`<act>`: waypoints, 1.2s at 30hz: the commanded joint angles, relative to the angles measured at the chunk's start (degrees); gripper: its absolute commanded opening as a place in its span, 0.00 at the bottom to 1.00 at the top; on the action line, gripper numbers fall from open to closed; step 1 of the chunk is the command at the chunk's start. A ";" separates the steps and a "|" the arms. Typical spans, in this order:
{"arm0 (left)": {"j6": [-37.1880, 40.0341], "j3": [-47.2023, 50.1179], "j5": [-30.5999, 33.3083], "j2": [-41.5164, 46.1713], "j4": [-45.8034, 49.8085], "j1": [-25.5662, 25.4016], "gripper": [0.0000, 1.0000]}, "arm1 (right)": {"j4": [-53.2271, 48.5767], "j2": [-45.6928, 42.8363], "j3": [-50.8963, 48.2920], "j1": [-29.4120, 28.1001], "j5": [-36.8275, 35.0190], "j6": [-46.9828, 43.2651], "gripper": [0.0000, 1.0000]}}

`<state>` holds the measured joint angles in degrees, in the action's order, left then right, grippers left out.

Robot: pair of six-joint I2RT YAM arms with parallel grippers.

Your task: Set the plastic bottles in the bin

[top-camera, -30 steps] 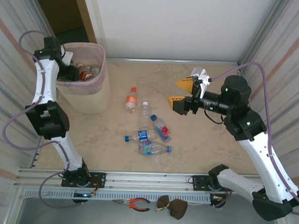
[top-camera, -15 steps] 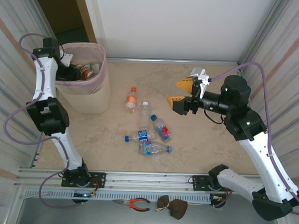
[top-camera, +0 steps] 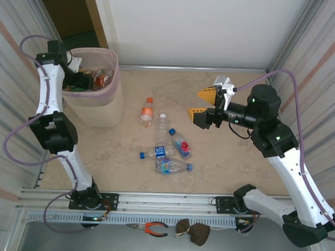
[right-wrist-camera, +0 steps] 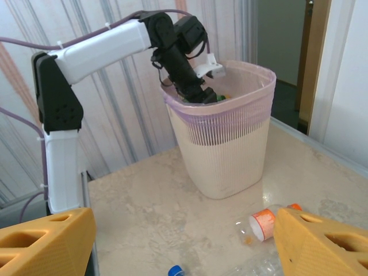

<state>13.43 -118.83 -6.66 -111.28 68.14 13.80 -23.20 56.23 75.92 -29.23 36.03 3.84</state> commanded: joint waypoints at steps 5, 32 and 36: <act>-1.60 -3.25 -1.35 7.28 0.21 -0.89 0.81 | 0.55 -1.47 0.99 0.05 0.71 -0.14 0.80; -18.24 32.77 -22.33 34.88 -54.50 -12.89 0.74 | 0.37 -2.79 -0.03 -0.13 -0.25 0.40 0.79; -15.85 34.79 -17.17 34.66 -58.09 -19.34 0.73 | 0.44 -3.05 -0.20 -0.21 -0.60 0.63 0.78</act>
<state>-3.40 -85.21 -26.81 -78.30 17.93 -2.39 -23.24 54.41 75.90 -29.26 35.81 3.99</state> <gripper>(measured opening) 0.736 0.787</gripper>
